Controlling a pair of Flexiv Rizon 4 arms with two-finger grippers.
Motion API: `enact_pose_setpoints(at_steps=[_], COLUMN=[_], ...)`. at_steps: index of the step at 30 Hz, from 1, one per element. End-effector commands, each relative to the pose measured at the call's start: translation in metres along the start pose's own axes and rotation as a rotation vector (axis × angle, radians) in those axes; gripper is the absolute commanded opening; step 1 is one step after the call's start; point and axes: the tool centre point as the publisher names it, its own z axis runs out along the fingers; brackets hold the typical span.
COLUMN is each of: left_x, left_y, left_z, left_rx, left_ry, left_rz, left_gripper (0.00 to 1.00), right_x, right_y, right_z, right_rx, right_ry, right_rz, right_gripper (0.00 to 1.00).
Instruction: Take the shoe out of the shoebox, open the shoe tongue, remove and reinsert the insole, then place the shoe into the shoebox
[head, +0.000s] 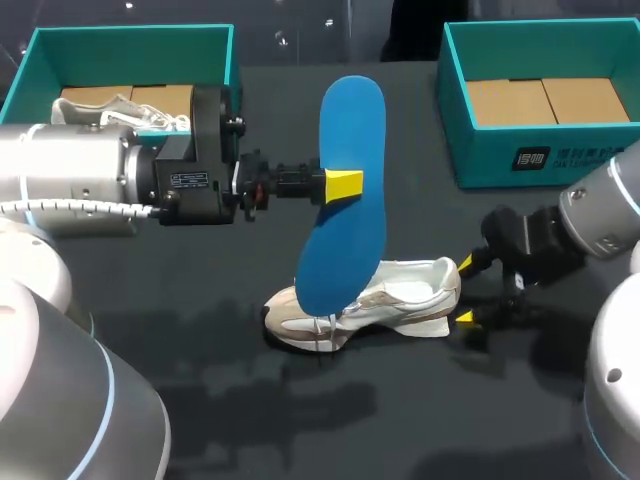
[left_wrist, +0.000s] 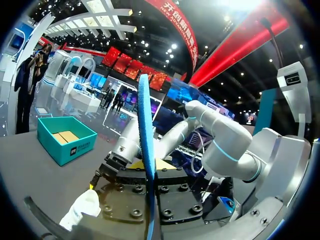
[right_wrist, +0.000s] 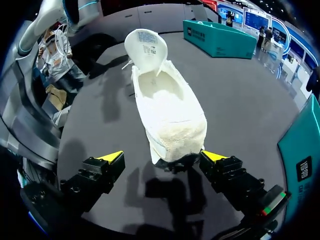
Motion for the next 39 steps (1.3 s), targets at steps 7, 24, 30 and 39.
enact_pose_setpoints(at_steps=[7, 24, 30, 39], left_x=[0.001, 0.001, 0.001, 0.001], left_y=[0.002, 0.002, 0.002, 0.002], left_z=[-0.001, -0.001, -0.001, -0.001], left_rx=[0.004, 0.004, 0.004, 0.004], left_ry=[-0.001, -0.001, -0.001, -0.001], left_rz=[0.0, 0.0, 0.0, 0.0], left_gripper=[0.0, 0.0, 0.0, 0.0], right_x=[0.008, 0.013, 0.011, 0.005], right_y=[0.017, 0.029, 0.031, 0.056], right_z=[-0.009, -0.009, -0.012, -0.021], right_rx=[0.408, 0.504, 0.517, 0.518], right_ry=[-0.026, -0.078, -0.111, -0.145], right_rz=[0.018, 0.022, 0.001, -0.039], right_gripper=[1.0, 1.0, 1.0, 1.0])
